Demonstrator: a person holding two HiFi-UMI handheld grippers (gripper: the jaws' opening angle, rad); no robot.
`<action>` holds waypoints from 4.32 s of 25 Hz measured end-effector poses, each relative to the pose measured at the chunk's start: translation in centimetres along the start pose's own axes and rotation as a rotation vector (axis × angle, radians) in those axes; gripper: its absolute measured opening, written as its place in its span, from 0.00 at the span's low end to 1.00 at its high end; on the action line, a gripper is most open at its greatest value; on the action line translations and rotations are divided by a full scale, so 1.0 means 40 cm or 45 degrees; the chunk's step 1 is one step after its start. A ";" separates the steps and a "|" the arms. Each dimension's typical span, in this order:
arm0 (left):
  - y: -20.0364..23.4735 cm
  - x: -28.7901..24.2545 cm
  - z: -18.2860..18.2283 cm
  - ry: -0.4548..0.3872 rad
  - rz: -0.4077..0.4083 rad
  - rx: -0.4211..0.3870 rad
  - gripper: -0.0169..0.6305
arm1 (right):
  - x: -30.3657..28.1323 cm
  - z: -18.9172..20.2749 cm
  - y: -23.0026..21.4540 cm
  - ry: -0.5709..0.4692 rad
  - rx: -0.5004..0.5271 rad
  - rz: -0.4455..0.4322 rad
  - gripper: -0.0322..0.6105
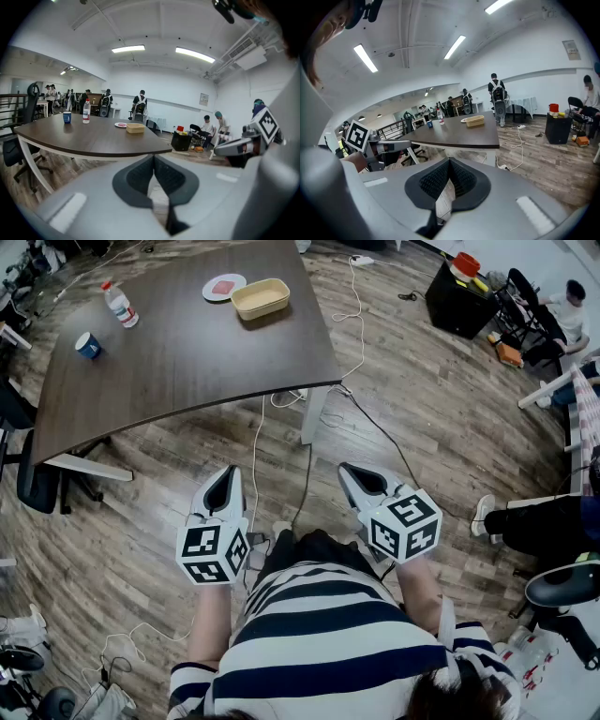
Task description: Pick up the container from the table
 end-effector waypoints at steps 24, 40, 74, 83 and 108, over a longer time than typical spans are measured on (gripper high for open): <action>0.179 -0.085 -0.014 0.028 0.086 -0.036 0.03 | -0.196 -0.061 0.049 0.079 -0.015 0.027 0.04; 0.166 -0.210 -0.068 0.053 0.021 -0.044 0.03 | -0.290 -0.148 -0.084 0.076 -0.014 -0.058 0.04; -0.015 -0.567 -0.237 -0.020 -0.139 -0.089 0.03 | -0.391 -0.362 -0.486 0.105 0.115 -0.333 0.04; 0.071 -0.706 -0.287 0.032 -0.060 -0.180 0.03 | -0.508 -0.429 -0.519 0.109 0.101 -0.319 0.04; 0.334 -1.126 -0.447 0.331 0.179 -0.735 0.03 | -0.845 -0.581 -0.589 0.213 -0.048 -0.198 0.04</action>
Point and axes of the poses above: the fingertips, and each gripper's own axes: x backward along the fingers, y to its left, z out of its underside, the point moved 10 cm from there along x, backward along the fingers, and after that the axes turned 7 degrees about -x, right-handed, at the moved point
